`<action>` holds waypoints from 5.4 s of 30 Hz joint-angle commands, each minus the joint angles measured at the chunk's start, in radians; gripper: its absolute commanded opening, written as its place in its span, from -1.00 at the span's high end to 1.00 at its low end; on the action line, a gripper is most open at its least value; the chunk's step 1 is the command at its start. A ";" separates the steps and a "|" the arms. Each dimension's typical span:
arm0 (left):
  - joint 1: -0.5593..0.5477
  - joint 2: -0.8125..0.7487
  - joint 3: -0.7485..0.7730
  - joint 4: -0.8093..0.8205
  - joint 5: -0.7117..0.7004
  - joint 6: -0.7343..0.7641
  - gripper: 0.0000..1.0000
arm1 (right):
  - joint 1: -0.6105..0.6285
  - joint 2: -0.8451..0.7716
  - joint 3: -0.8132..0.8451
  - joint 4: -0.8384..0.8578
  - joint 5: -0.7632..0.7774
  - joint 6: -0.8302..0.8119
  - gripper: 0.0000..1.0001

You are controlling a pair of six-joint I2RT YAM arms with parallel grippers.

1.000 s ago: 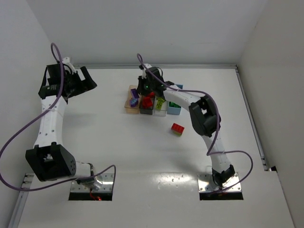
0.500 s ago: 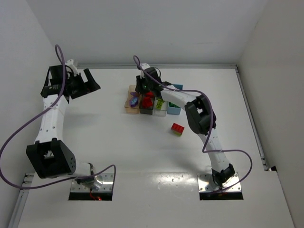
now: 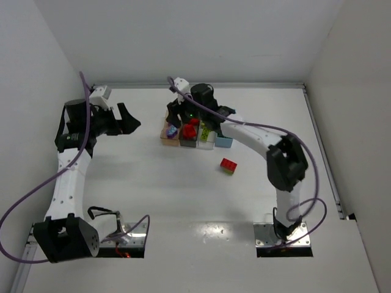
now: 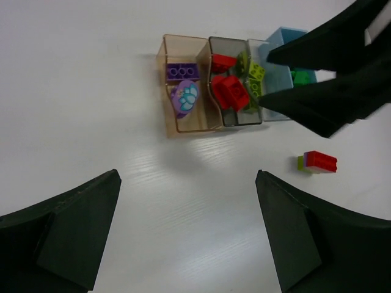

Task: Sort the legos into containers by color

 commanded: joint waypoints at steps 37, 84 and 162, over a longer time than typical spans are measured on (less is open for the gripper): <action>-0.206 0.007 -0.015 0.070 -0.172 0.027 -1.00 | -0.175 -0.369 -0.423 -0.768 -0.036 -0.566 -0.39; -0.240 0.192 -0.015 0.210 0.644 0.045 -1.00 | -0.356 -0.013 0.108 -0.620 -1.287 -0.026 0.94; -0.724 0.762 0.440 0.303 -0.256 -0.016 0.44 | -0.623 -0.380 -0.096 -0.687 -0.622 -0.193 0.94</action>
